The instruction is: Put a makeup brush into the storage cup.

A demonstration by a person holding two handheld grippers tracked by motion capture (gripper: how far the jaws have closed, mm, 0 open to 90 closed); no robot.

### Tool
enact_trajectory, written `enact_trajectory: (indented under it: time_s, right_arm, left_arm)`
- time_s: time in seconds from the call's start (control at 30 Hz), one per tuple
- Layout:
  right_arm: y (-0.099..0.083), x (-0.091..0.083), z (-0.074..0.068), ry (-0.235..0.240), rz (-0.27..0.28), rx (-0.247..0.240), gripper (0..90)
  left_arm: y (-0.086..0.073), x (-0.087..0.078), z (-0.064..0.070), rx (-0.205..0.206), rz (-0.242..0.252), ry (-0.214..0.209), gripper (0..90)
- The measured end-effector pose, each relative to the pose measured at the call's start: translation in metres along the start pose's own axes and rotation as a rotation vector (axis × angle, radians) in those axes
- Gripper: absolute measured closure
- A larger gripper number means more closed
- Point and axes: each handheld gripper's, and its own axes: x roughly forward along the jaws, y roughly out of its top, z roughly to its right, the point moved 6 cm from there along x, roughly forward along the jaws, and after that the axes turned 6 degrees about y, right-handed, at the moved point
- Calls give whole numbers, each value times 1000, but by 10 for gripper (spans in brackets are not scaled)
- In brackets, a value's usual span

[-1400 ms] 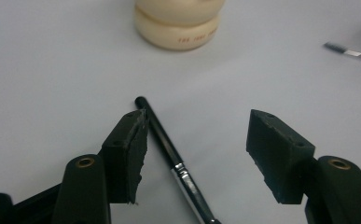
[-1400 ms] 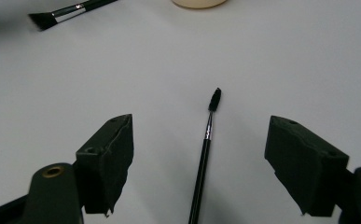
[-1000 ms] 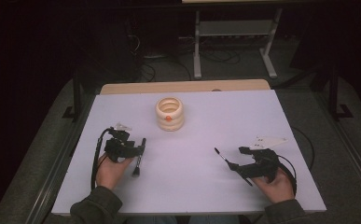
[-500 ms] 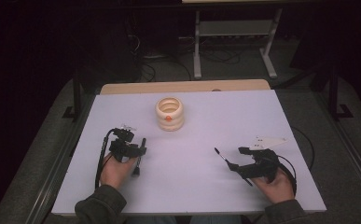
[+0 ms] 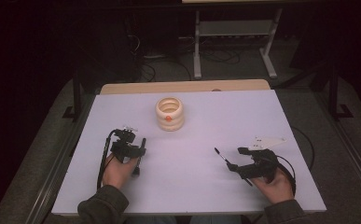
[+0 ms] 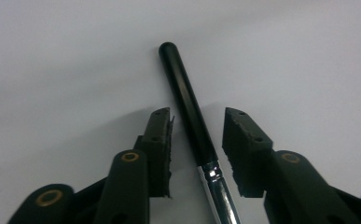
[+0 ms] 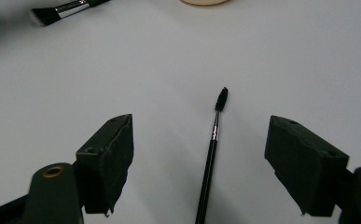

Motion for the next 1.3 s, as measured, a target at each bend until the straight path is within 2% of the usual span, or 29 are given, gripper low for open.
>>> enact_trajectory:
  time_s: [0.03, 0.07, 0.1, 0.13, 0.2, 0.23, 0.3, 0.43, 0.53, 0.57, 0.83, 0.97, 1.07, 1.2, 1.27, 1.3]
  right_arm:
    - [0, 0, 0, 0, -1, 4, 229]
    - [0, 0, -1, 1, -3, 4, 229]
    - [0, 0, -1, 1, -3, 4, 229]
    - [0, 1, -1, 2, -3, 1, 229]
    - [0, 2, -1, 4, -10, 0, 229]
    - [0, 2, -1, 4, -10, 0, 229]
    - [0, 2, -1, 3, -8, -6, 229]
    - [1, 3, -4, 7, -11, -4, 229]
    - [1, 3, -5, 9, -11, -12, 229]
    - [1, 3, -5, 10, -12, -11, 229]
    - [0, 4, -4, 15, -18, -5, 229]
    - [0, 4, -5, 17, -15, -11, 229]
    - [1, 3, -5, 15, -14, -13, 229]
    - [1, 3, -7, 23, -17, -8, 229]
    - [2, 4, -8, 38, -13, -18, 227]
    - [3, 4, -9, 44, -13, -16, 216]
  left_arm:
    - [-1, 1, 1, 0, -5, -2, 641]
    - [-2, 3, 3, 7, -5, 23, 669]
    - [-2, 3, 3, 7, -5, 23, 691]
    - [-3, 3, 3, 14, -2, 42, 691]
    - [-4, 3, 4, 26, 20, 75, 736]
    - [-5, 3, 5, 18, 30, 80, 736]
    - [-6, 4, 7, 29, 41, 105, 753]
    - [-5, 4, 10, 57, 28, 133, 795]
    - [-2, 4, 6, 55, -6, 88, 797]
    - [-1, 4, 5, 65, -22, 78, 797]
    - [4, 1, 5, 140, -49, 53, 797]
    - [10, -7, 3, 184, -50, 50, 797]
    - [15, -12, -2, 217, -50, 74, 797]
    - [20, -18, -6, 227, -46, 86, 798]
    - [23, -25, -9, 254, -40, 86, 797]
    - [24, -28, -11, 288, -44, 84, 797]
